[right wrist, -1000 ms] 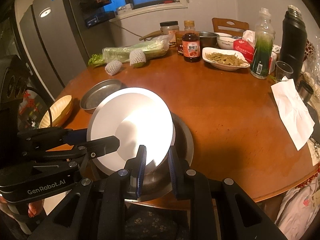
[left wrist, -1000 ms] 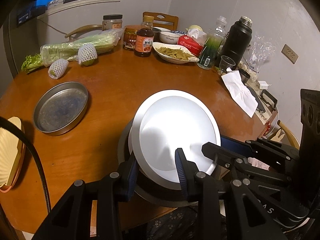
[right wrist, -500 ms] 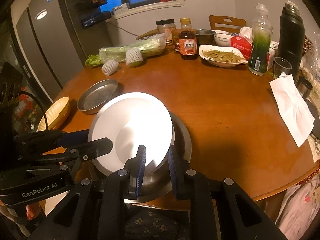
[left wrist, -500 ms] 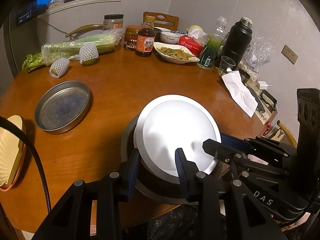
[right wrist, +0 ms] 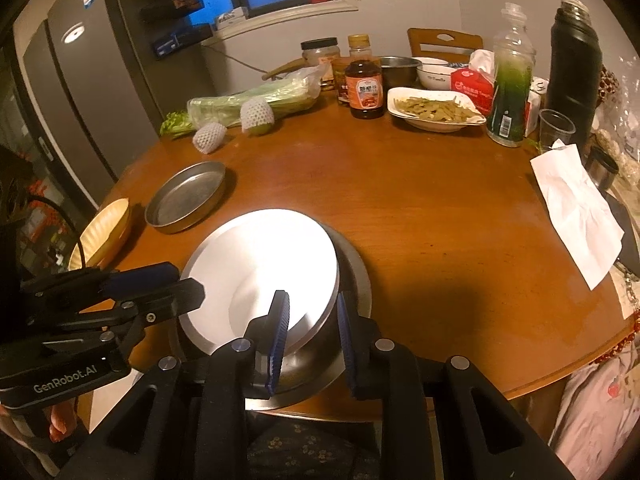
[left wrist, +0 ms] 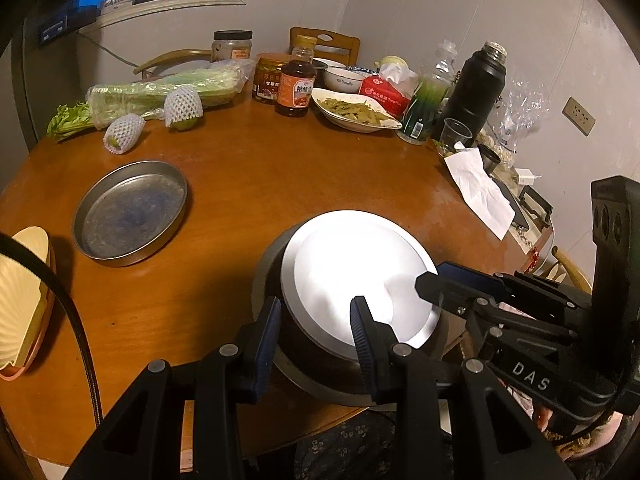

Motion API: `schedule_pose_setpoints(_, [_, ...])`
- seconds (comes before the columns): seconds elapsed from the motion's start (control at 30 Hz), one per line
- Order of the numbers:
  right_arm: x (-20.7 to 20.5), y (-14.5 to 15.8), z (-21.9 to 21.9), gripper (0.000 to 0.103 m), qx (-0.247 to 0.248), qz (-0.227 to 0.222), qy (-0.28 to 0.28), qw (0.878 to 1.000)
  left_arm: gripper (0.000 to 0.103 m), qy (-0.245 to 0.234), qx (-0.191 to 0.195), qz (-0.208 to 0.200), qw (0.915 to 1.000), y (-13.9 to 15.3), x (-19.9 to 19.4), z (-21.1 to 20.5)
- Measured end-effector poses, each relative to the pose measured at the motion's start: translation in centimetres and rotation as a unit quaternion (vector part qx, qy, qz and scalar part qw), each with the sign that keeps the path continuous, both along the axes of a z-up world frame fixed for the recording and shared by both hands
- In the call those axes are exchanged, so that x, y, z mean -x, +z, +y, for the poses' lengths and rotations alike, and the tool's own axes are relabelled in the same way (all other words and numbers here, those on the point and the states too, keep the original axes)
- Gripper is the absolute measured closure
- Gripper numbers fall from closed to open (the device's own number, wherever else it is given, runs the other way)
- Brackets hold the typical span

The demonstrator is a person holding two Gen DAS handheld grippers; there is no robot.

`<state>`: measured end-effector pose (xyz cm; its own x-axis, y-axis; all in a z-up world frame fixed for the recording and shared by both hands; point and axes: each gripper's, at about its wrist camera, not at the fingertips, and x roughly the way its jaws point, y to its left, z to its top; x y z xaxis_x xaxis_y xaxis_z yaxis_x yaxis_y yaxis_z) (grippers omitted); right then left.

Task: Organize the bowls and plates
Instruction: 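Carry the second noodle cup over the steel bowl and lower it in, then release the cup and move the right gripper to the flat metal tray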

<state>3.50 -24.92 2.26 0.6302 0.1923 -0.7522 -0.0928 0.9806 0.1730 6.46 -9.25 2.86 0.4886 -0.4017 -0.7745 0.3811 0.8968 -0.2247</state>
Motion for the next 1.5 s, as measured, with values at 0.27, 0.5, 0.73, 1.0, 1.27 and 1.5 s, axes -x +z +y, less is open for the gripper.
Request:
schedule_pose_setpoints(0.27, [-0.2,1.0,0.1,0.077,-0.004,-0.010,-0.007,1.000,0.067,0.015,0.008,-0.006,0.9998,0.5,-0.1,1.6])
schedule_pose_setpoints(0.5, [-1.2,1.9,2.1,0.076,-0.003,-0.014,0.012,1.000,0.066,0.045,0.015,-0.011,0.9988,0.8,-0.4,4.3])
schedule_pose_setpoints(0.73, [-3.4,3.4,5.8,0.076,0.004,-0.022,0.041,0.999,0.065,0.100,0.012,-0.006,0.9949,0.6,-2.2,8.1])
schedule_pose_setpoints(1.0, [-7.4,4.1,10.3,0.075,0.003,-0.018,0.065,0.998,0.064,0.153,-0.016,-0.004,0.9880,1.3,-5.9,12.4])
schedule_pose_setpoints(1.27, [-11.8,2.3,14.0,0.075,0.013,0.021,0.079,0.997,0.064,0.159,-0.026,0.011,0.9869,1.6,-10.1,14.9])
schedule_pose_setpoints(1.5, [-14.8,-0.4,15.9,0.075,0.014,0.074,0.066,0.995,0.064,0.169,-0.046,0.048,0.9834,-0.2,-14.0,16.3])
